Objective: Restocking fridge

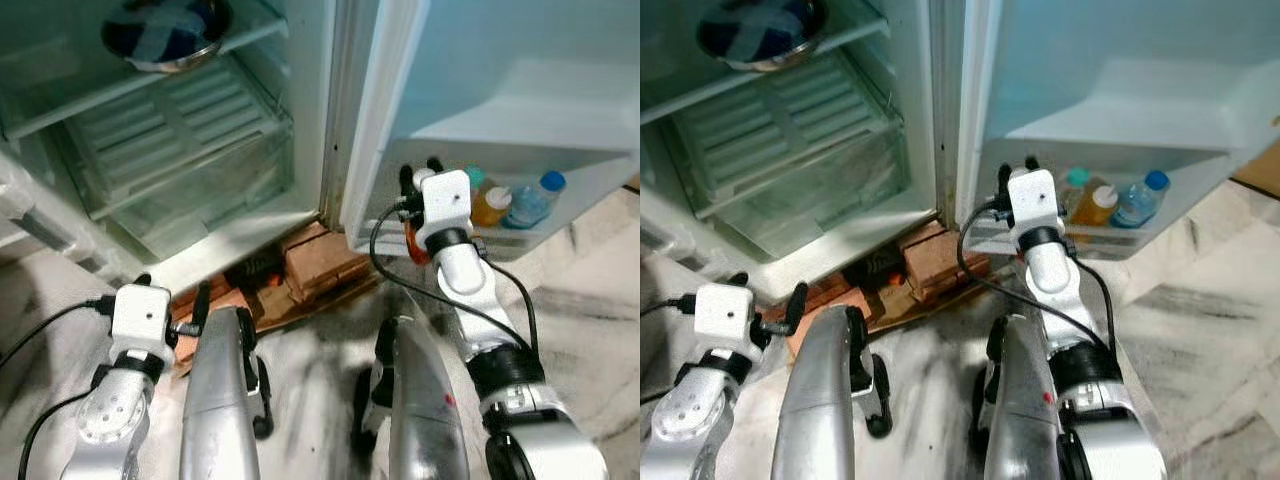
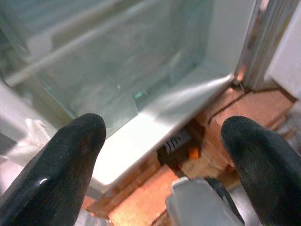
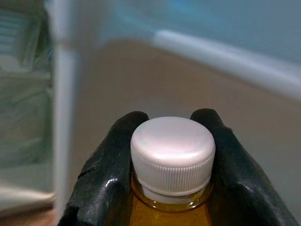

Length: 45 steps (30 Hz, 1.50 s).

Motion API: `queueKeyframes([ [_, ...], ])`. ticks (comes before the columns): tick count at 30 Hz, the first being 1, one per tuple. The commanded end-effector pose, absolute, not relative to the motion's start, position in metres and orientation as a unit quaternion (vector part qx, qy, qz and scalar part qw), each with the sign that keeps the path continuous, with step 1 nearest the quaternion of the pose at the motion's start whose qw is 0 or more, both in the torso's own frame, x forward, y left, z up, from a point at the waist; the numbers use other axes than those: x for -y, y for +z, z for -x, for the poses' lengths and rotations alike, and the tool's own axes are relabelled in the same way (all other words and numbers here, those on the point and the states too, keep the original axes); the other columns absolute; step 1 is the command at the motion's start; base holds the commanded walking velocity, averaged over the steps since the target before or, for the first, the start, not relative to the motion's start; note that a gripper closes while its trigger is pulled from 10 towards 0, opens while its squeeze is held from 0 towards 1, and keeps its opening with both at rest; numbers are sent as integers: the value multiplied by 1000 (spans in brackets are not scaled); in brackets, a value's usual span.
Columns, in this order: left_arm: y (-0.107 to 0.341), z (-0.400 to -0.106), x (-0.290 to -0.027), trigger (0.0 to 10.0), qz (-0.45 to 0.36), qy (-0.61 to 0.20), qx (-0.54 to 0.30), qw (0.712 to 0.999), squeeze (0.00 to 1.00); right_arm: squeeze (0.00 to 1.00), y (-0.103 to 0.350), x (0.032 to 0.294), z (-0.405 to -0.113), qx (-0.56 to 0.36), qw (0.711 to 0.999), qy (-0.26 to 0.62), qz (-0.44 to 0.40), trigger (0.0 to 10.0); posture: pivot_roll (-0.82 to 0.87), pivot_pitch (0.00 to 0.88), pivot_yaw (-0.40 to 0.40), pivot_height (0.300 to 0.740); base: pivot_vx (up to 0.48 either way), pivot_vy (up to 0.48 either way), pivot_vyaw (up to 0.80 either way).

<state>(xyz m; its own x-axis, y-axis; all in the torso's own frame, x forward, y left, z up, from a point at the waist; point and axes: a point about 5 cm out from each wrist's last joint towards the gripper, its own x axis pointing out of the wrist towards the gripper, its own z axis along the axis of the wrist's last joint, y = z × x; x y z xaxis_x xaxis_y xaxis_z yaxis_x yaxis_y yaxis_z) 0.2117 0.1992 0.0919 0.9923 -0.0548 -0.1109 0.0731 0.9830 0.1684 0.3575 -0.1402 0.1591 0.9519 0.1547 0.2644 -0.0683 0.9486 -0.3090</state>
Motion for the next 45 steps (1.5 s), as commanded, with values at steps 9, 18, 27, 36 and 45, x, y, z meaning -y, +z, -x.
queueKeyframes([
  [9,102,-196,-206,10000,-94,-23,-67,993,0,0,198,139,-378,222,955,66,185,10000,245,412,-4,561,0,0,0],
  [18,107,-195,-200,10000,-100,-42,-73,991,0,0,168,129,-377,180,954,87,225,10000,252,428,13,561,0,0,0],
  [27,110,-190,-203,10000,-107,-44,-76,990,0,0,128,129,-367,100,976,85,173,10000,273,434,22,561,0,0,0],
  [36,110,-196,-201,10000,-110,-53,-77,990,0,0,124,136,-368,83,981,58,165,10000,261,417,28,561,0,0,0],
  [45,110,-198,-199,10000,-110,-55,-75,990,0,1000,127,152,-371,77,987,22,141,10000,262,408,22,561,0,0,0],
])
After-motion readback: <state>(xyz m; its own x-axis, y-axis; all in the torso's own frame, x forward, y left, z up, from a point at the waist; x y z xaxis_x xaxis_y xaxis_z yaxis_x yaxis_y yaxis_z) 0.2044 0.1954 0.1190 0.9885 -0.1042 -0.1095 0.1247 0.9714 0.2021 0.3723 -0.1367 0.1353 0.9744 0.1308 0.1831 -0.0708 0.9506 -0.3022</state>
